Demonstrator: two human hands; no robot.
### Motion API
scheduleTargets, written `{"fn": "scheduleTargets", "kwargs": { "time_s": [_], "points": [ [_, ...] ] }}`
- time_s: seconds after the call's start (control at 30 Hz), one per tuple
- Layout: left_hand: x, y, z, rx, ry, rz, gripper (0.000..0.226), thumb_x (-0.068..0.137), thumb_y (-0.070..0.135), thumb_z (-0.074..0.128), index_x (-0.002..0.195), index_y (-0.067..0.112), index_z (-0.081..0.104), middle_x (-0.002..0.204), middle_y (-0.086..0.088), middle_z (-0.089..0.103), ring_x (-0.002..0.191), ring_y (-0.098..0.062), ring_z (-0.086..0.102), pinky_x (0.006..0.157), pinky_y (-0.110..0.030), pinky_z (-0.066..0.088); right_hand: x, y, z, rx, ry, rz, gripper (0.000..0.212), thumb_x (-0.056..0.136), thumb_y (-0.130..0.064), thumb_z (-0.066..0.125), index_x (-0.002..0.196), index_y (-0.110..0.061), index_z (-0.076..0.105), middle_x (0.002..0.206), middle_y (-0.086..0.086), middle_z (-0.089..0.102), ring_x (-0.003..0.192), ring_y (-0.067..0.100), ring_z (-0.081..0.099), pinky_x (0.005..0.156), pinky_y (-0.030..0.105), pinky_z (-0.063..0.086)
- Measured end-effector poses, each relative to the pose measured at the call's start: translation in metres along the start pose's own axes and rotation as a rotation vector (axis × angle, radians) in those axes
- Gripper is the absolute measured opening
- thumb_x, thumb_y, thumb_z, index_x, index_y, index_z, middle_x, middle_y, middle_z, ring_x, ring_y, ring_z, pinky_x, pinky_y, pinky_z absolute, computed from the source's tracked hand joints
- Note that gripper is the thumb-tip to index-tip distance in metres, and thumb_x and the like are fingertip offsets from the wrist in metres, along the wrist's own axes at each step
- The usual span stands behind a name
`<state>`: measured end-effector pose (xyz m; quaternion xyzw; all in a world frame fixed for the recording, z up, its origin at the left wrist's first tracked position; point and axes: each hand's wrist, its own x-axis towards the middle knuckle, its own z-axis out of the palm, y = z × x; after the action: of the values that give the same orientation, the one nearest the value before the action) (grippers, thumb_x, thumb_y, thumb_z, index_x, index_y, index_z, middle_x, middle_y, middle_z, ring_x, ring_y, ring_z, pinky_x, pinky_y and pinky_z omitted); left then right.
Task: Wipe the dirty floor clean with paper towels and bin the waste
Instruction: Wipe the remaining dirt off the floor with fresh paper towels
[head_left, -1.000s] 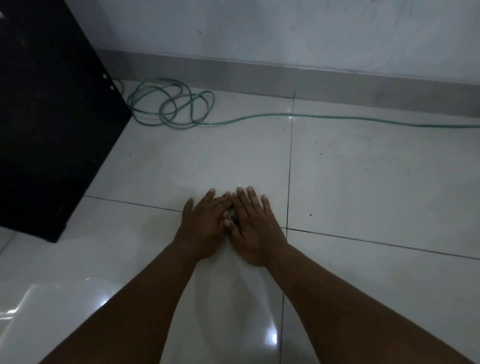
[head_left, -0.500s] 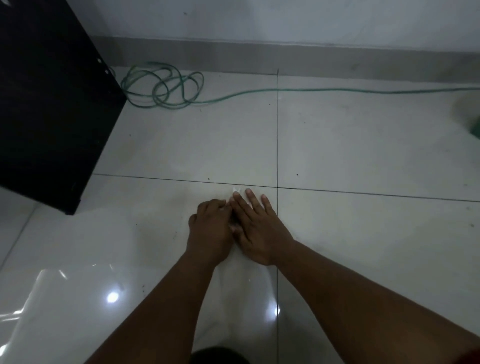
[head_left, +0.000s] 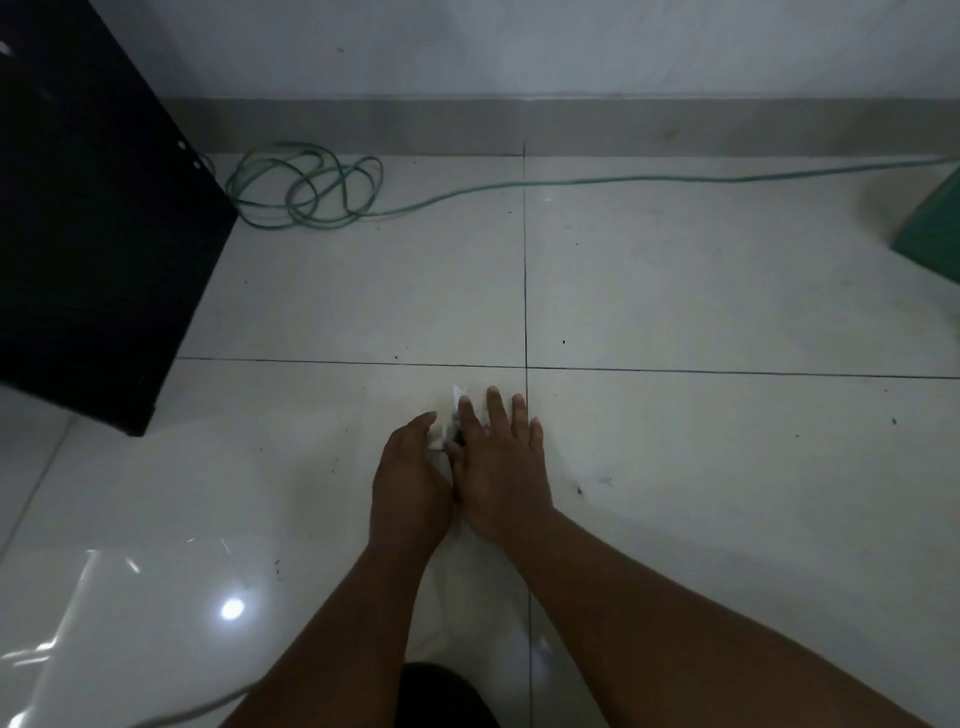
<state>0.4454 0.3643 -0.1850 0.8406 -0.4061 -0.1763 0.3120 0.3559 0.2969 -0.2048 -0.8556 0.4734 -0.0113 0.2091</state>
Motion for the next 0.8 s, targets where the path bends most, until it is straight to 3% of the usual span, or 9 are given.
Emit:
{"fn": "scheduleTargets", "kwargs": {
  "time_s": [0.1, 0.2, 0.27, 0.4, 0.5, 0.57, 0.63, 0.7, 0.8],
  "points": [
    [0.0, -0.003, 0.0, 0.011, 0.026, -0.005, 0.037, 0.099, 0.011, 0.051, 0.136, 0.009, 0.055, 0.135, -0.011, 0.059, 0.122, -0.025, 0.056, 0.106, -0.031, 0.04, 0.006, -0.018, 0.0, 0.011, -0.003, 0.112, 0.065, 0.105, -0.05, 0.032, 0.158, -0.019, 0.014, 0.164, 0.021, 0.012, 0.151, 0.045, 0.009, 0.12, 0.053, 0.017],
    [0.003, -0.007, 0.001, 0.023, 0.019, 0.048, 0.038, 0.098, 0.008, 0.051, 0.136, 0.007, 0.054, 0.136, -0.013, 0.057, 0.125, -0.029, 0.053, 0.109, -0.036, 0.039, 0.009, -0.022, -0.001, -0.053, 0.021, 0.145, 0.055, 0.103, -0.042, 0.043, 0.149, -0.013, 0.035, 0.146, 0.019, 0.038, 0.134, 0.04, 0.037, 0.109, 0.049, 0.036],
    [0.006, -0.009, 0.003, 0.081, -0.079, 0.071, 0.046, 0.097, 0.014, 0.056, 0.142, 0.01, 0.048, 0.147, -0.012, 0.048, 0.135, -0.029, 0.043, 0.112, -0.036, 0.031, 0.007, -0.02, -0.002, -0.079, 0.084, 0.101, 0.042, 0.103, -0.032, 0.042, 0.139, -0.011, 0.046, 0.13, 0.013, 0.048, 0.117, 0.031, 0.046, 0.098, 0.043, 0.041],
    [0.012, -0.011, 0.006, 0.339, -0.259, 0.212, 0.057, 0.095, 0.028, 0.056, 0.149, 0.02, 0.04, 0.16, -0.005, 0.03, 0.145, -0.027, 0.027, 0.115, -0.04, 0.028, -0.002, -0.01, -0.004, -0.035, 0.131, -0.039, 0.035, 0.1, -0.017, 0.044, 0.131, -0.005, 0.055, 0.12, 0.015, 0.055, 0.108, 0.031, 0.05, 0.089, 0.038, 0.046],
    [0.01, -0.003, 0.011, 0.352, -0.186, 0.387, 0.041, 0.088, 0.016, 0.063, 0.129, 0.01, 0.062, 0.136, -0.012, 0.058, 0.123, -0.032, 0.054, 0.1, -0.042, 0.044, -0.013, 0.0, -0.004, -0.049, 0.17, -0.096, 0.025, 0.093, -0.01, 0.058, 0.115, -0.004, 0.066, 0.108, 0.013, 0.06, 0.099, 0.029, 0.056, 0.076, 0.034, 0.051],
    [0.004, 0.006, 0.013, 0.214, -0.143, 0.312, 0.03, 0.085, 0.008, 0.065, 0.115, 0.009, 0.069, 0.118, -0.011, 0.065, 0.101, -0.025, 0.059, 0.088, -0.027, 0.044, -0.021, 0.009, -0.003, -0.021, 0.184, -0.123, 0.02, 0.088, -0.008, 0.065, 0.108, -0.004, 0.069, 0.103, 0.011, 0.06, 0.097, 0.028, 0.057, 0.072, 0.034, 0.052],
    [0.0, 0.012, 0.014, 0.144, -0.2, 0.177, 0.025, 0.089, 0.01, 0.062, 0.111, 0.014, 0.071, 0.111, -0.005, 0.062, 0.089, -0.01, 0.052, 0.08, -0.012, 0.032, -0.029, 0.021, -0.002, 0.032, 0.18, -0.158, 0.015, 0.09, -0.007, 0.062, 0.103, -0.005, 0.069, 0.101, 0.01, 0.058, 0.096, 0.027, 0.054, 0.071, 0.035, 0.053],
    [-0.003, 0.016, 0.017, 0.154, -0.249, 0.144, 0.022, 0.089, 0.012, 0.061, 0.106, 0.017, 0.074, 0.103, -0.004, 0.062, 0.087, -0.01, 0.051, 0.075, -0.012, 0.029, -0.038, 0.037, -0.001, 0.078, 0.182, -0.18, 0.013, 0.089, -0.005, 0.062, 0.1, -0.006, 0.069, 0.097, 0.009, 0.057, 0.095, 0.028, 0.053, 0.07, 0.037, 0.051],
    [-0.01, 0.029, 0.02, 0.155, -0.354, 0.139, 0.022, 0.088, 0.016, 0.062, 0.105, 0.019, 0.076, 0.104, -0.005, 0.069, 0.099, -0.019, 0.058, 0.08, -0.019, 0.036, -0.054, 0.058, -0.003, 0.103, 0.194, -0.196, 0.018, 0.086, -0.005, 0.066, 0.102, -0.008, 0.073, 0.093, 0.006, 0.06, 0.094, 0.026, 0.054, 0.068, 0.034, 0.047]
  ]
}}
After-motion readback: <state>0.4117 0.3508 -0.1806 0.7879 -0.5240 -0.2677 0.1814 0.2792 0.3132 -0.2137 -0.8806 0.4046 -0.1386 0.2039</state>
